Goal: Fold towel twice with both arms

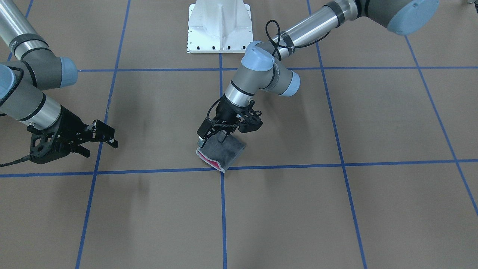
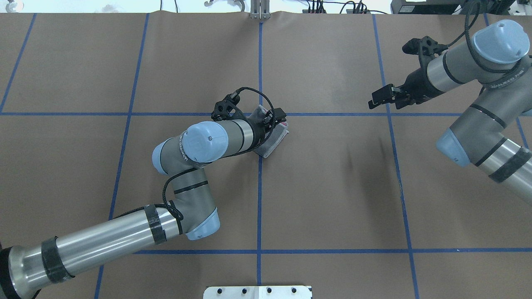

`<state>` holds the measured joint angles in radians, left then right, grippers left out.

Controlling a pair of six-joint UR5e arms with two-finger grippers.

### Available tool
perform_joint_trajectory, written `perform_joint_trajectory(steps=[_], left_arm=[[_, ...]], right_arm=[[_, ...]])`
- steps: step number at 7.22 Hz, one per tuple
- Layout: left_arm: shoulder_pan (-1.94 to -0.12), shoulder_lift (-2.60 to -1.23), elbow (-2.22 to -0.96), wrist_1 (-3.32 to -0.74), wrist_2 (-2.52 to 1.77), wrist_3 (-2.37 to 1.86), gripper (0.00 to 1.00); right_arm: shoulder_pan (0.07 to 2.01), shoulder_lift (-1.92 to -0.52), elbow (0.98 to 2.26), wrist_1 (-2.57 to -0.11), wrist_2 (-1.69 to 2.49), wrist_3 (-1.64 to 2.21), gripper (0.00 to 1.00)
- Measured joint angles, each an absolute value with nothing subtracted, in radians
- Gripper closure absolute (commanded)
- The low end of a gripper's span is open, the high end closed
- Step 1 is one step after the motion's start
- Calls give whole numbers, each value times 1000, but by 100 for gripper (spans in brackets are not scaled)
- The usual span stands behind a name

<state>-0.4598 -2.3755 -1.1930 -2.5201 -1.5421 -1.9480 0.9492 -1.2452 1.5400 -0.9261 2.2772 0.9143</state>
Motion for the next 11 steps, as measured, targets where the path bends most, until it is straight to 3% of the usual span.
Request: perform_joint_trajectory(steps=[5,8,11], left_arm=[[-461,-2354,-1273,-2503,-1554,-1948,0],[-526,-2243,-1540,-2275,-1679,-1926,0],[-674,-2058,-1885,-1834,-1824,-1548,0]], right_arm=[[971,-1246,1544,-929,2305,914,0],[1045,-1299,1555,-933,2344,915,0],[1170,-1414,1558,-936,2337,790,0]])
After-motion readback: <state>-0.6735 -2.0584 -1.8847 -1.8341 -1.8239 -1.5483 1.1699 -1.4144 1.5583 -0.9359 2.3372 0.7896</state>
